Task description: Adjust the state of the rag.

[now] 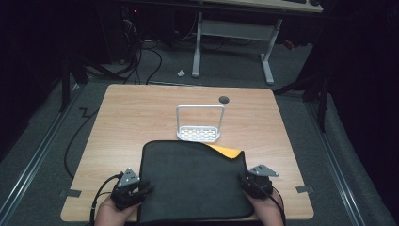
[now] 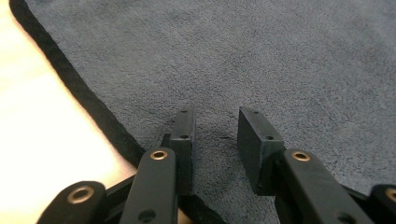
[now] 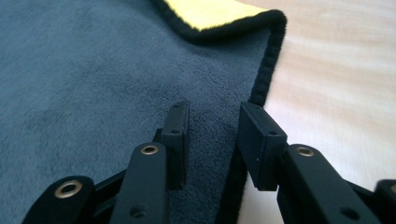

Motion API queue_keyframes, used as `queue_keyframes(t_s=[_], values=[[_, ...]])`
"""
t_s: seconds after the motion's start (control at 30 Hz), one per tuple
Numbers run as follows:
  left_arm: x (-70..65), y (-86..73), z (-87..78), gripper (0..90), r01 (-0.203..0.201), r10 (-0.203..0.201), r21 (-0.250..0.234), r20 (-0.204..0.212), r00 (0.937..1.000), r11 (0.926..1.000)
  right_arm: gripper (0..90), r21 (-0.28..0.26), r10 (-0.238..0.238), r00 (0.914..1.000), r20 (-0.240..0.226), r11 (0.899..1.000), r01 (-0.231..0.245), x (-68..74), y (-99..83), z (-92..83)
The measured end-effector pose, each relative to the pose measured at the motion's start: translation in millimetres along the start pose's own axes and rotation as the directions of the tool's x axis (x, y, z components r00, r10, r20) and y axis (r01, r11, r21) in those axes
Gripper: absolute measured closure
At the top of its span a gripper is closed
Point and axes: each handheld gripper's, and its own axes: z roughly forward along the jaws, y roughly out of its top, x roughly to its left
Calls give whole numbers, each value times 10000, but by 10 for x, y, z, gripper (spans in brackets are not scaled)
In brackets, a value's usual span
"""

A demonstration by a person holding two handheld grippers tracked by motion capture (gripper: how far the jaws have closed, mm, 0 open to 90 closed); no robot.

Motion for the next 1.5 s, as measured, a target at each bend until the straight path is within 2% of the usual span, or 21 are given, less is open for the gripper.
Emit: queue_keyframes(t_s=[0.1,0.17,0.23,0.3,0.37,0.5,0.57,0.67,0.73,0.77,0.83,0.9,1.0,1.1,1.27,1.4,1.5], values=[[-100,-33,-37,684,-338,335,193,166,9993,9992,648,34,-19,10000,-6,10000,19,20,-135,-156],[-99,-17,-39,687,-264,263,95,166,9995,9996,645,-213,6,10000,37,9998,-6,21,-136,-220],[-64,-1,-15,688,-72,72,44,108,9999,10000,677,-583,101,9999,-39,9982,-103,17,-36,-215],[-37,-4,4,691,45,-45,11,169,9998,10000,727,-603,130,9997,-213,9981,-143,0,77,-120],[-28,-4,4,693,13,-13,13,181,9998,10000,785,-306,220,9991,-368,9993,-231,-12,176,52],[-9,-7,1,696,41,-40,-35,165,9999,10000,804,-22,115,9990,-426,9999,-116,-10,357,267],[6,-6,0,700,40,-39,-42,154,9999,10000,791,88,92,9998,-169,9999,-90,-41,445,372],[29,-7,-5,700,92,-91,-88,104,9999,9999,766,9,481,9985,247,9988,-482,-165,564,495],[51,-9,-12,700,104,-103,-99,84,9999,9999,760,16,630,9957,676,9980,-633,-252,622,530],[58,-10,-14,697,185,-184,-138,79,9998,9997,749,-50,781,9947,668,9969,-780,-282,638,515],[79,-12,-17,692,248,-248,-203,3,9997,9995,718,-316,870,9946,575,9959,-852,-272,627,403],[98,-11,-11,689,325,-326,-244,-38,9995,9992,684,-400,609,9979,229,9974,-599,-167,529,249],[107,13,20,696,205,-208,-250,-135,9997,9995,685,-167,4,9996,-265,9999,-8,17,278,70],[115,79,91,712,154,-161,-268,-263,9995,9995,700,284,-56,9998,-199,9996,61,72,121,53],[91,199,226,717,-180,168,-230,-514,9985,9996,702,291,84,9995,294,9995,-92,-103,200,182],[79,290,342,722,-290,277,-304,-433,9987,9991,702,275,423,9975,571,9987,-439,-253,272,268],[64,302,364,719,-240,230,-333,-317,9992,9992,703,272,594,9961,652,9978,-613,-301,242,240]])
